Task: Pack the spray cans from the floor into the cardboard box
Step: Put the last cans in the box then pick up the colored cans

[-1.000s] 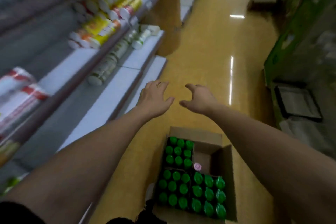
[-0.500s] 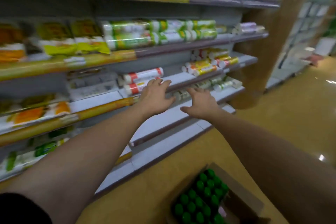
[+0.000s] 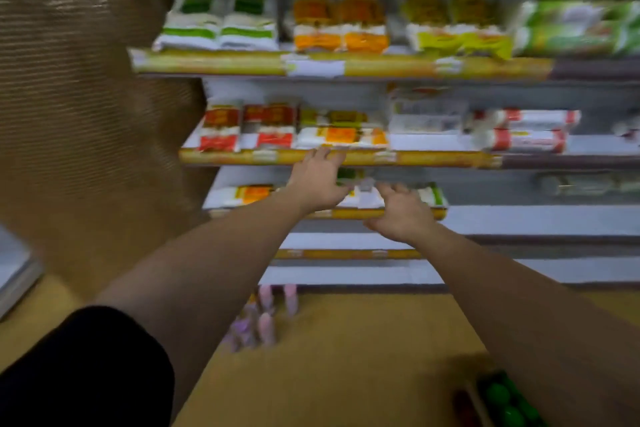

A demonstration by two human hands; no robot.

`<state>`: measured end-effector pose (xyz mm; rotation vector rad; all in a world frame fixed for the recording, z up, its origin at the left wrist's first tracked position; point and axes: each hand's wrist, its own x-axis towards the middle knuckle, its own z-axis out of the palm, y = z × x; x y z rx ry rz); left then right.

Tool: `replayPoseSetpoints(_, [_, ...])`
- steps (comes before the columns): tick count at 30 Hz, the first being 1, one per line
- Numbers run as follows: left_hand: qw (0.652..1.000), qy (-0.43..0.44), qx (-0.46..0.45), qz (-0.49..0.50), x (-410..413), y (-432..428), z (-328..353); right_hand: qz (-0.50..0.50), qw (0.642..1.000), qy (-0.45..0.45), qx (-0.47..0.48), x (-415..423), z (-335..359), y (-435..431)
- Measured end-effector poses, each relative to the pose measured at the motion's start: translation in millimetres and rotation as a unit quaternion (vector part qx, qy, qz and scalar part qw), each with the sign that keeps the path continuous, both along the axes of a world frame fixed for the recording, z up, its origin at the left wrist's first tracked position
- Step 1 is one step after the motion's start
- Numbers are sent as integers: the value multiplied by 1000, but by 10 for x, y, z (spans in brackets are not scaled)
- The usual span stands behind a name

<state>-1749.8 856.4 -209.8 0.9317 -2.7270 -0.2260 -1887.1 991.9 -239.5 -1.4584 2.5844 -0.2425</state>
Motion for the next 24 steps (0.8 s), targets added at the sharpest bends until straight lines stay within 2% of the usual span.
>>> replayPoseSetpoints(4, [998, -30, 43, 47, 779, -362, -352, 43, 999, -6, 27, 712, -279, -471])
replayPoseSetpoints(9, [992, -53, 81, 84, 1281, -721, -766, 79, 995, -15, 57, 1108, -511, -918])
replayPoseSetpoints(18, [977, -43, 145, 151, 1543, -1232, -1461, 111, 983, -40, 138, 1039, -1194, -1638])
replayPoseSetpoints(24, [948, -89, 218, 214, 1528, -1641, -1966, 149, 962, -84, 211, 861, -1799, -2195])
